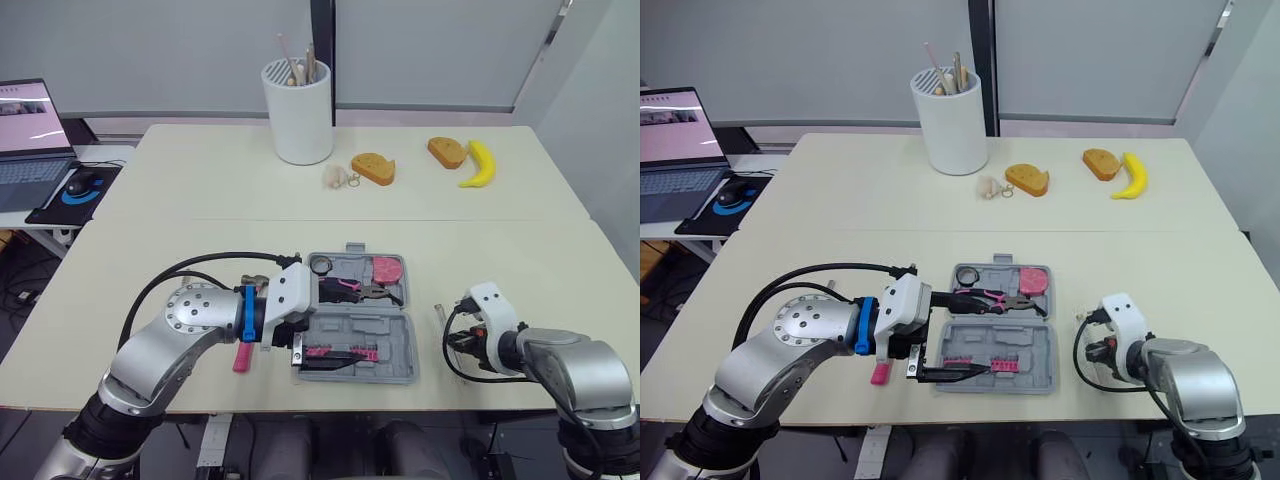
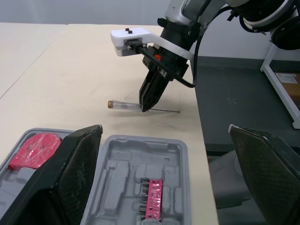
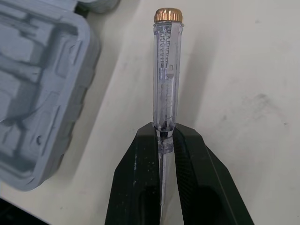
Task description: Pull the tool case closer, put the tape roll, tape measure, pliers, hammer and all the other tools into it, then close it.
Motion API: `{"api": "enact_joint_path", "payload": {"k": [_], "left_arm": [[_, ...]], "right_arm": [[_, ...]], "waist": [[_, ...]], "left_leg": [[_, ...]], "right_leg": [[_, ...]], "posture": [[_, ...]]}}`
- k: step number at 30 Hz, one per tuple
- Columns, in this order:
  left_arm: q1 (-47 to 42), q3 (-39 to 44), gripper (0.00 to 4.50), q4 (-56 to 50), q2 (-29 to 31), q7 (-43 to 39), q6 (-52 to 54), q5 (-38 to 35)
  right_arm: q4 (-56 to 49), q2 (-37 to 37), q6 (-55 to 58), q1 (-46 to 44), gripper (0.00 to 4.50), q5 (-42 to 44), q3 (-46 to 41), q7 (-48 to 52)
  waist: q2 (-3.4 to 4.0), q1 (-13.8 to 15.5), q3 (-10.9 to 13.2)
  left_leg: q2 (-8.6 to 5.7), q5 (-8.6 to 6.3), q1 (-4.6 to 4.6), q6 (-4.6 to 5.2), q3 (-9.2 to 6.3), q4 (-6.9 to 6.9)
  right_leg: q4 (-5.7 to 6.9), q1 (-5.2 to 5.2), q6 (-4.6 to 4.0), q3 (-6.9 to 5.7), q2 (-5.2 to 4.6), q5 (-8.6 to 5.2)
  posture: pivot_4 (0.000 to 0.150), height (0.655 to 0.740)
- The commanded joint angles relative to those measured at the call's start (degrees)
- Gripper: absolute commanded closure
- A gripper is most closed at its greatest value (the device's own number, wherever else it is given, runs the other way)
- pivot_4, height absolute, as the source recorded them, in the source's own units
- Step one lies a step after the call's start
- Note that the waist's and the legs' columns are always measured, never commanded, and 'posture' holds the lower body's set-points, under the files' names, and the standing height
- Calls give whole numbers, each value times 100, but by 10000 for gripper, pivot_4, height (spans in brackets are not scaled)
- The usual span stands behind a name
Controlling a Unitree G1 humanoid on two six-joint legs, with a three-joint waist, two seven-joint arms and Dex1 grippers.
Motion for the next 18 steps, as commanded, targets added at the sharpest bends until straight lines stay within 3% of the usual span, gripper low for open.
{"api": "enact_joint_path", "payload": {"k": [1,11,13,18], "left_arm": [[-15,-15,0,-55,-4,-12,-58,7],[176,30,0,-118,12,19,-106,64],[176,35,0,-110,6,25,-110,71],[160,45,0,-78,-14,27,-154,86]], "right_arm": [[136,227,-336,-24,42955,-94,8,-608],[465,237,-1051,-4,42955,37,108,-1230],[456,257,-1057,3,35626,108,92,-1246],[329,158,-1122,-16,25092,255,98,-1262]], "waist": [[0,-6,0],[-1,-20,-1],[-1,-19,-1],[-1,-32,0]], "left_leg": [[0,0,1,0,1,1],[0,0,4,0,2,1],[0,0,4,1,3,2],[2,0,3,1,2,-2]], "right_leg": [[0,1,0,0,0,0],[0,3,4,-2,3,2],[0,3,4,-2,3,2],[1,-1,3,-2,4,2]], "posture": [[1500,7400],[1500,7400],[1500,7400],[1500,7400]]}}
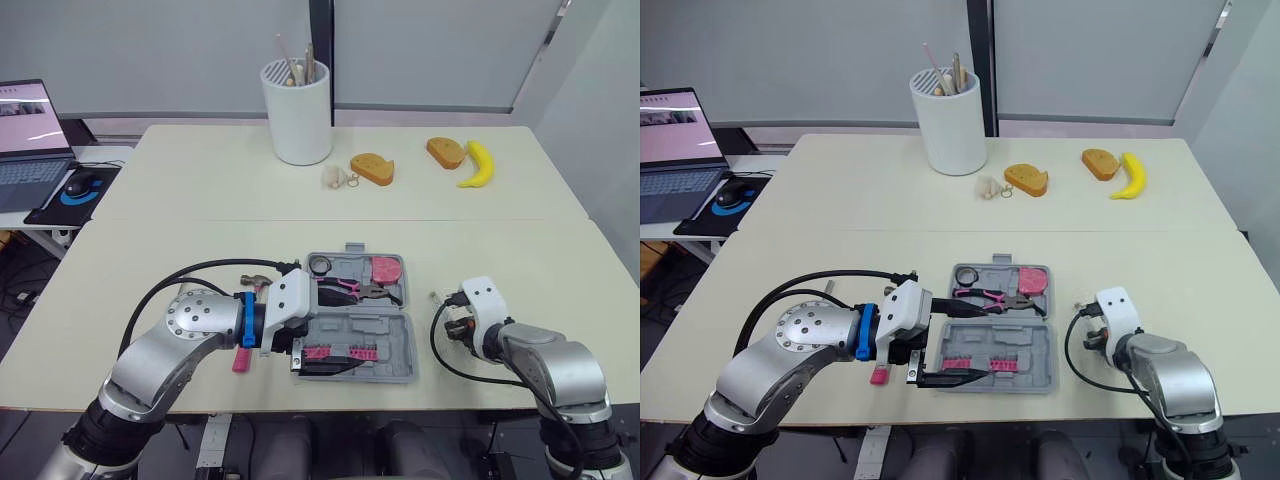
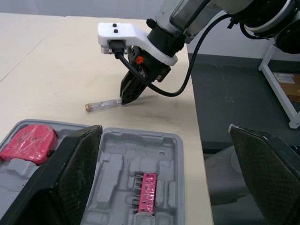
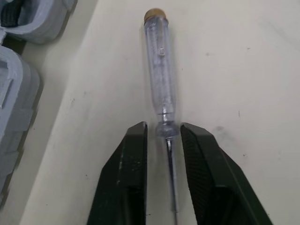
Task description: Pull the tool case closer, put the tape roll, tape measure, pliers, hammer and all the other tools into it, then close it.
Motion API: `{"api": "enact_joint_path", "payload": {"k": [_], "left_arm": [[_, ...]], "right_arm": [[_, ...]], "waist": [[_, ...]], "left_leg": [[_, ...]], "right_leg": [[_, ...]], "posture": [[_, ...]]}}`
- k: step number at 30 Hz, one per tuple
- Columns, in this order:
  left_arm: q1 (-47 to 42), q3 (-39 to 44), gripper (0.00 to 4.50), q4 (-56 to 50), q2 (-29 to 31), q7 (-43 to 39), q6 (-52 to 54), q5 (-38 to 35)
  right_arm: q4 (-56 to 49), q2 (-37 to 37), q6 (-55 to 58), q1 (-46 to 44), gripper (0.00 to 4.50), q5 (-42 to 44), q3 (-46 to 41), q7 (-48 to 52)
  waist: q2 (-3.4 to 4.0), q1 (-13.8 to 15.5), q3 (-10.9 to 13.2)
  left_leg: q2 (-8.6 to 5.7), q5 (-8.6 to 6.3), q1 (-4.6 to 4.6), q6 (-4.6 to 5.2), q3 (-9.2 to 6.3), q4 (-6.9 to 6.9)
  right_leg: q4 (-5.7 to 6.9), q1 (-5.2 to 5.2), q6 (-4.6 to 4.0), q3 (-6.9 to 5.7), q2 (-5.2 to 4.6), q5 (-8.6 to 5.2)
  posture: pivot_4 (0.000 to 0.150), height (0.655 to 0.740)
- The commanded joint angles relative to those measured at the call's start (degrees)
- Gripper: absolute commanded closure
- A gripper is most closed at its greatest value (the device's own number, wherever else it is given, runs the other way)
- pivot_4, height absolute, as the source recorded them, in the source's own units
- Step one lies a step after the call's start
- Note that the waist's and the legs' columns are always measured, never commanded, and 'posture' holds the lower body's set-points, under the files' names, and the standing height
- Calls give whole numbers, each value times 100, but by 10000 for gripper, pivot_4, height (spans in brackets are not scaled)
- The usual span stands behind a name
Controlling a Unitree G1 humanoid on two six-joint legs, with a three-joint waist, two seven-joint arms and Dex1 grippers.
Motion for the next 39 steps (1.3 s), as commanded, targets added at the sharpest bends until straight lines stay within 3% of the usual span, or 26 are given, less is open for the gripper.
{"api": "enact_joint_path", "payload": {"k": [1,9,12,15,20,26,39], "left_arm": [[-33,77,0,-90,-12,11,-135,-7],[-171,228,0,-18,-121,-53,-405,-113],[-221,318,0,35,-199,-67,-571,-154],[-226,418,0,87,-139,-148,-658,-187],[-268,412,0,180,-122,-209,-715,-153],[-361,336,0,234,-180,-204,-734,-118],[-299,304,0,226,-154,-214,-769,20]], "right_arm": [[-252,-129,-96,-37,22373,143,-78,-29],[-1169,-748,-491,422,337,604,-432,378],[-1575,-764,-1205,903,337,1011,-896,836],[-1870,-1231,-2938,2190,337,845,-1333,1462],[-1848,-1032,-3915,3031,337,899,-1647,1387],[-1496,-903,-4138,2836,337,715,-979,1088],[545,-616,-4449,1579,337,0,204,379]], "waist": [[0,-6,0],[0,14,0],[-1,28,1],[3,28,0],[0,-8,1],[0,-46,1],[-1,-42,1]], "left_leg": [[1,0,0,0,-1,0],[-1,0,-2,0,-5,1],[0,0,-3,0,-6,0],[-3,-1,-4,1,-3,1],[1,-2,1,3,4,4],[8,-2,6,2,2,3],[3,-1,3,2,-5,2]], "right_leg": [[0,0,0,0,0,0],[-3,4,1,-1,0,-1],[-3,4,1,-1,0,-1],[-3,3,2,-5,0,-1],[-4,8,9,-4,-1,-5],[-2,9,8,-3,2,-5],[-1,8,6,1,0,-5]], "posture": [[1500,7400],[1500,7400],[1500,7400],[1500,7400],[1500,7400],[1500,7400],[1500,7400]]}}
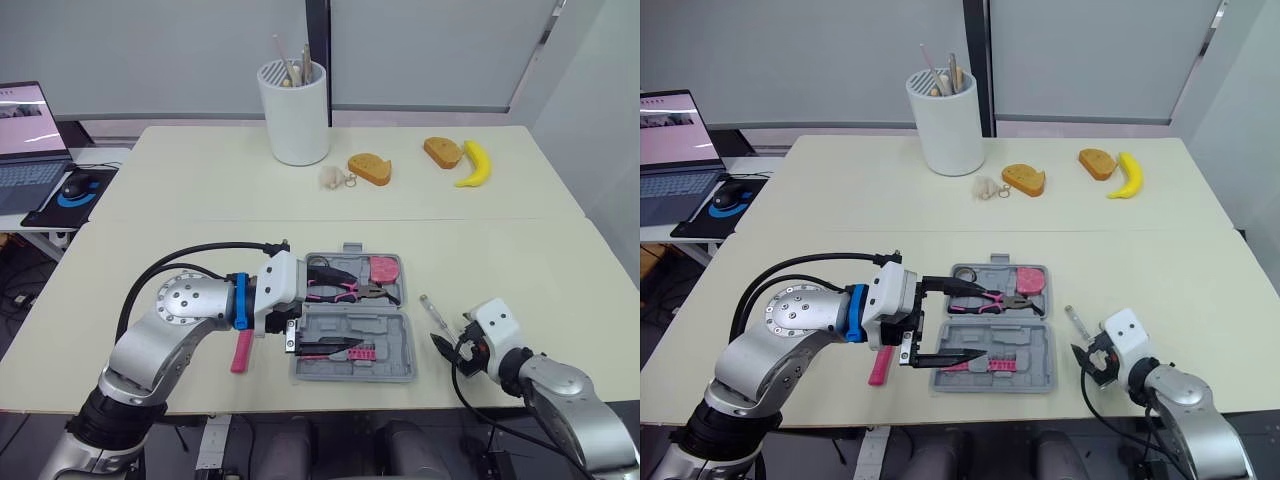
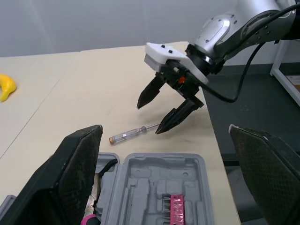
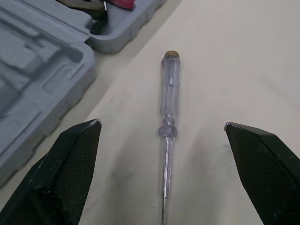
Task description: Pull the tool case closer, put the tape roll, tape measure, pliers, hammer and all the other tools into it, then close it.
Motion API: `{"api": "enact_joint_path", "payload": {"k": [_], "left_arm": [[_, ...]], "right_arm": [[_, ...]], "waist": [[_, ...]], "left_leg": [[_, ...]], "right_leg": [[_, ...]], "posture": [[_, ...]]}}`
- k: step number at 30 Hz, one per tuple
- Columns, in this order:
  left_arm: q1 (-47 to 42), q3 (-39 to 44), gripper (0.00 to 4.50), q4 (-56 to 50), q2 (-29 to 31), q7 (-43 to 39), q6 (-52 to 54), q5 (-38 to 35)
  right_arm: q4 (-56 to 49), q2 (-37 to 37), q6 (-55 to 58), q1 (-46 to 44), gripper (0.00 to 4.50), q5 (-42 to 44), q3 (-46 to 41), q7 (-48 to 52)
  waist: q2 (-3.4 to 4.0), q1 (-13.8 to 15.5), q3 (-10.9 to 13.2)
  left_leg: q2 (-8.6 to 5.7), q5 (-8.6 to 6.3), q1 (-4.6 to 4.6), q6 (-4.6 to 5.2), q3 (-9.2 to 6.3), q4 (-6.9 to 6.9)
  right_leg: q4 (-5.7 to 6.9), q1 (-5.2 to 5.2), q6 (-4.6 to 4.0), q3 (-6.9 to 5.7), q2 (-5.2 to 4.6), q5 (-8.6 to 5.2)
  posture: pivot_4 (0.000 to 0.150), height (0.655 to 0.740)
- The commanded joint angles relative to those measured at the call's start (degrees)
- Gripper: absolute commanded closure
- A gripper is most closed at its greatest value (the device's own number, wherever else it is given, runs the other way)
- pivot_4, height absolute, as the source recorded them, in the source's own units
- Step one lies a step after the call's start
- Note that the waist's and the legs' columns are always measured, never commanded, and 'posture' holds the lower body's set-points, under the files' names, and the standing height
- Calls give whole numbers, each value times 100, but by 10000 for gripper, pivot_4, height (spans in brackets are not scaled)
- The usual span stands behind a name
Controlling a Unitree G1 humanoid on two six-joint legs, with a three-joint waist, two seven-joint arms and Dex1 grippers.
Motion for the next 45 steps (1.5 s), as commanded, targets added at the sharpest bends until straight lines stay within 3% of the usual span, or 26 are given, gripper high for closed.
{"api": "enact_joint_path", "payload": {"k": [1,10,13,17,29,37,41,45], "left_arm": [[6,-1,0,-143,12,35,-62,26],[13,-42,0,-135,22,42,-92,127],[26,-45,0,-144,11,29,-91,144],[-9,-69,0,-165,-9,37,-55,140],[-106,-125,0,-202,-70,117,41,115],[151,239,0,-53,120,88,-222,150],[485,547,0,74,301,-49,-373,43],[810,819,0,267,655,-409,-574,17]], "right_arm": [[169,-12,-153,-228,337,-201,116,-164],[208,210,540,-595,337,-267,403,-422],[78,216,896,-548,6251,-216,373,-448],[45,219,979,-507,19657,-210,347,-452],[302,178,540,-538,41855,-397,563,-519],[-184,-642,-68,-559,41880,-590,671,44],[-628,-1467,-14,-1042,41880,-515,1042,969],[-928,-1787,320,-1812,41880,-371,1505,1640]], "waist": [[0,-2,0],[1,-10,0],[1,-9,-1],[1,-9,-1],[1,-16,-1],[2,-38,-1],[4,-74,0],[3,-70,1]], "left_leg": [[0,0,0,0,0,0],[0,0,1,0,-3,0],[-2,0,0,0,-2,0],[-1,0,1,0,-5,1],[-1,0,1,0,-3,1],[-3,0,1,0,3,1],[3,0,2,1,4,-2],[6,0,2,1,-8,-3]], "right_leg": [[0,0,0,0,0,0],[3,0,0,0,0,0],[3,0,0,0,0,0],[3,1,0,-1,0,0],[3,1,0,-1,1,0],[4,-2,0,-2,0,0],[5,-5,0,-5,2,0],[3,-2,-3,-7,4,-2]], "posture": [[1500,7400],[1500,7400],[1500,7400],[1500,7400],[1500,7400],[1500,7400],[1500,7400],[1500,7400]]}}
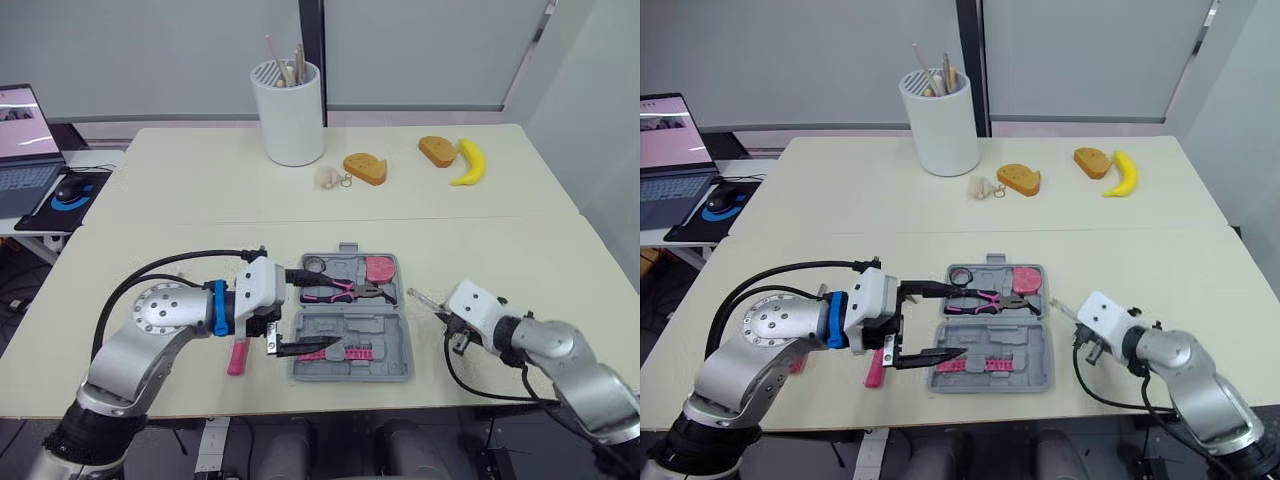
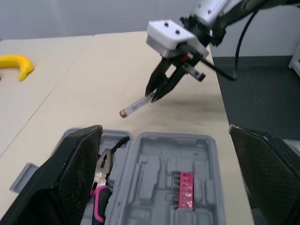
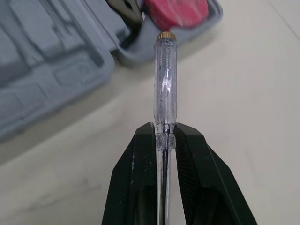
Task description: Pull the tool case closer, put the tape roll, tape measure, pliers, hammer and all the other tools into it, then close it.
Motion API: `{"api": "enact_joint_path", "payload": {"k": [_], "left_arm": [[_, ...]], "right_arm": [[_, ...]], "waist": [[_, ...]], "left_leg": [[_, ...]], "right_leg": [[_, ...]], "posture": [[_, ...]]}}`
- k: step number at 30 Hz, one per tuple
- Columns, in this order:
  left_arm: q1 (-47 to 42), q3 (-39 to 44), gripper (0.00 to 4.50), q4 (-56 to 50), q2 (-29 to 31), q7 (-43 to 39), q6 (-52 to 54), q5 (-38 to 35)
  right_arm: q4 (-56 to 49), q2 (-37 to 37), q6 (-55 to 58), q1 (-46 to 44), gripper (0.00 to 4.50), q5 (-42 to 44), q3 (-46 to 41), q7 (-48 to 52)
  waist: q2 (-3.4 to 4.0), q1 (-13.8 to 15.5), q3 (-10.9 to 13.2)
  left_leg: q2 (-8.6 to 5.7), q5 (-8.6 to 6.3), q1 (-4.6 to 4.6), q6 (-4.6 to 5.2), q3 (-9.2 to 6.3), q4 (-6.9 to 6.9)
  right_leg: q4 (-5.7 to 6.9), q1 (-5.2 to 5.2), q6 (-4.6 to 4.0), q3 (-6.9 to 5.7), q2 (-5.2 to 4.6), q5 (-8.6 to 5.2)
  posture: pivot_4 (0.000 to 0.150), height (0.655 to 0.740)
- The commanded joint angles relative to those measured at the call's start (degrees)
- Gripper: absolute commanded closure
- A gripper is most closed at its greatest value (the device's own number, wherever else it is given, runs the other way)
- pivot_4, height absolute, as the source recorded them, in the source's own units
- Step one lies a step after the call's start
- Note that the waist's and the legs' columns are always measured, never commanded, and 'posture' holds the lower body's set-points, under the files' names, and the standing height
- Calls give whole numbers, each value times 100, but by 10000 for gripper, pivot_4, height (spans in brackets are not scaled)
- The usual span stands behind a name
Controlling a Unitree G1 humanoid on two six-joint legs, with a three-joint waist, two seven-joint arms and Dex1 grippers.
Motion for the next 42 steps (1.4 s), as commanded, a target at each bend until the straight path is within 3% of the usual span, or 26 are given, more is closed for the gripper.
{"api": "enact_joint_path", "payload": {"k": [1,9,20,32,42], "left_arm": [[150,409,0,130,174,-233,-344,-74],[460,1017,0,143,729,-717,-258,-431],[445,1278,0,436,1137,-900,-172,-413],[898,1416,0,603,1301,-1202,-599,-206],[913,1405,0,675,1262,-1239,-706,-196]], "right_arm": [[-411,-163,171,-615,41880,77,490,629],[-145,405,500,-2043,41880,-566,2072,903],[909,1352,160,-2888,41880,-1202,3158,1055],[1860,1867,-597,-3131,41880,-1894,3435,1083],[1981,2011,-676,-3094,41880,-2204,3356,1123]], "waist": [[0,12,0],[-5,8,3],[-7,6,3],[-6,4,4],[-6,4,4]], "left_leg": [[0,0,0,0,0,0],[-3,0,-6,-1,-2,3],[-5,0,-6,-2,-6,1],[-3,0,-5,-3,-6,-1],[-3,0,-6,-4,-5,-2]], "right_leg": [[0,-1,0,1,0,0],[-3,-7,-1,1,-7,0],[0,-10,-4,-2,-6,0],[3,-16,-5,-1,-5,0],[4,-19,-6,-1,-5,1]], "posture": [[1500,7400],[1500,7400],[1500,7400],[1500,7400],[1500,7400]]}}
